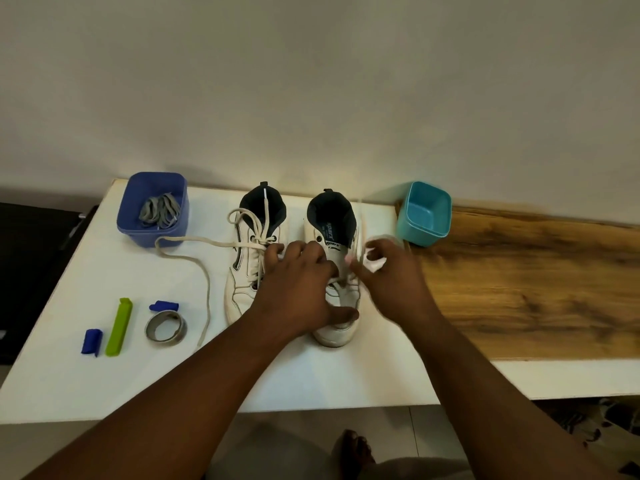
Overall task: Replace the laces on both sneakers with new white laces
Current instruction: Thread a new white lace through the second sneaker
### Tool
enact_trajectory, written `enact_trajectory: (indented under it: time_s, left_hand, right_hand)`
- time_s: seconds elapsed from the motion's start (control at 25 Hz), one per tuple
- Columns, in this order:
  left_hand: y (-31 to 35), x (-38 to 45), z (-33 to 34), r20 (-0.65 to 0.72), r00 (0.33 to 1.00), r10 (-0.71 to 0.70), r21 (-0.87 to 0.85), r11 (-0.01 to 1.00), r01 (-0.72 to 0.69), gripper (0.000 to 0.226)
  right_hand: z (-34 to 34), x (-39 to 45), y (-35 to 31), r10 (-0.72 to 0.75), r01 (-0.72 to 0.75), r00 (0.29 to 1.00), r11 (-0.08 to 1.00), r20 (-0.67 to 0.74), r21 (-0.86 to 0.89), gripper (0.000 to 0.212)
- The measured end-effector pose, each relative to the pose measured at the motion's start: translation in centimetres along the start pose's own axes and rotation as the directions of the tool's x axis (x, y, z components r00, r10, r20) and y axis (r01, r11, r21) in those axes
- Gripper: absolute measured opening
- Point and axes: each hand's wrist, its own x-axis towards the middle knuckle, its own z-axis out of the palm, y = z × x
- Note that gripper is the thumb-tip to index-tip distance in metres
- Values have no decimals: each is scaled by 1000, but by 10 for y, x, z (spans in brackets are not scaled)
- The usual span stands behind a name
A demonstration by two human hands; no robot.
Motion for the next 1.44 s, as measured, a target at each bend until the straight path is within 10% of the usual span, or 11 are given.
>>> enact_trajectory:
  time_s: [0.2,0.32,0.44,0.6,0.68,0.96,1.12,1.24,1.44]
  left_hand:
    - [-3,1,0,9,1000,-6,32,999,5,88]
    - [-5,-2,-1,20,1000,8,49,999,-9,94]
    - [-7,-4,-1,40,999,17,71,997,-20,92]
    - [-9,-5,-1,37,999,39,40,998,-40,87]
    - [-11,-4,-2,29,999,26,15,1000,-27,84]
    - [-15,-4,-3,58,998,27,15,1000,-27,87]
    - [-12,-5,-2,47,999,25,21,999,-26,86]
    - [-13,-4,-2,33,999,-2,-19,1000,2,82]
    - [-9,-3,0,43,999,-15,38,999,13,81]
  right_hand:
    - [16,-4,22,143,-150,965,989,218,16,21]
    - [2,-1,-2,47,1,987,954,-153,300,14]
    - [-36,0,-36,-27,375,831,765,-556,523,14]
    - [-11,-6,-18,-5,5,1000,999,-21,39,11]
    - [9,-14,1,207,-156,946,965,250,-209,36]
    - [5,-7,8,107,8,916,959,387,-283,8]
    - [-9,-7,1,-75,73,997,947,6,-312,11]
    - [-31,-6,-17,-187,113,868,976,-460,-184,5]
    - [-20,-12,-23,-283,252,831,959,-478,-130,6]
